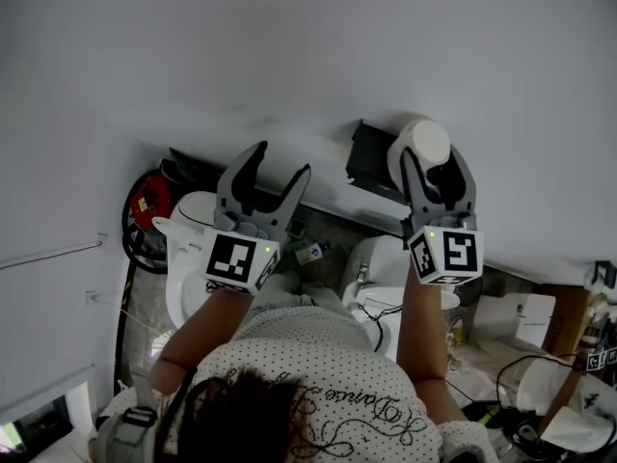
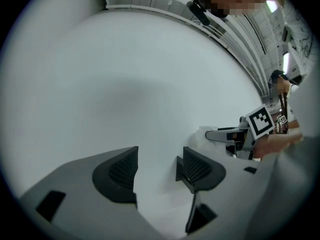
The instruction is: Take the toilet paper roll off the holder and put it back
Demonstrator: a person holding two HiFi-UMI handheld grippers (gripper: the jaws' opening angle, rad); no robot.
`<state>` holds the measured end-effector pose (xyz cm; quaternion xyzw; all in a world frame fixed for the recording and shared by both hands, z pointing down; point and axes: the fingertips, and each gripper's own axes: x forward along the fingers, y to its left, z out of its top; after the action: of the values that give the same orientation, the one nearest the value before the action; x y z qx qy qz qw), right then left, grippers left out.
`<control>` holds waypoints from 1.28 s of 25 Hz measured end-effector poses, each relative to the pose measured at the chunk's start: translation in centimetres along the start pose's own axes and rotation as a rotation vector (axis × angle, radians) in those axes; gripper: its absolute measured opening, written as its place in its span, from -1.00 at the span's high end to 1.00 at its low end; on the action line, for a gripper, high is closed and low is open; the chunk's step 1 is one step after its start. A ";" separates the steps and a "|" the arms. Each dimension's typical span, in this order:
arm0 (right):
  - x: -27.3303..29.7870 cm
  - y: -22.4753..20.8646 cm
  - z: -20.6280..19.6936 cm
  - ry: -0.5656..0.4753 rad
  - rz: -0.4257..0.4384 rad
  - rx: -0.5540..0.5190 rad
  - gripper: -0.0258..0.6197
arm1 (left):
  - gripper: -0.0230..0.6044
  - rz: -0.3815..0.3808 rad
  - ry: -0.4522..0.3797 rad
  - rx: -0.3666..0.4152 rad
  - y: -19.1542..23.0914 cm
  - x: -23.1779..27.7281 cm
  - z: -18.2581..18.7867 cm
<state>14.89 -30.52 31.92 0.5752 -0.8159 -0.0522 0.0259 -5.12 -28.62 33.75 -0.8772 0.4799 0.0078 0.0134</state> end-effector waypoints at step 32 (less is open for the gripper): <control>-2.1 -0.4 6.1 -0.129 -0.024 -0.063 -0.06 | 0.08 -0.030 -0.024 0.021 -1.2 -0.4 1.6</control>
<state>15.33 -28.30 25.88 0.5795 -0.8068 -0.1151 -0.0094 -4.34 -27.62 32.22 -0.8840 0.4664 0.0134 0.0284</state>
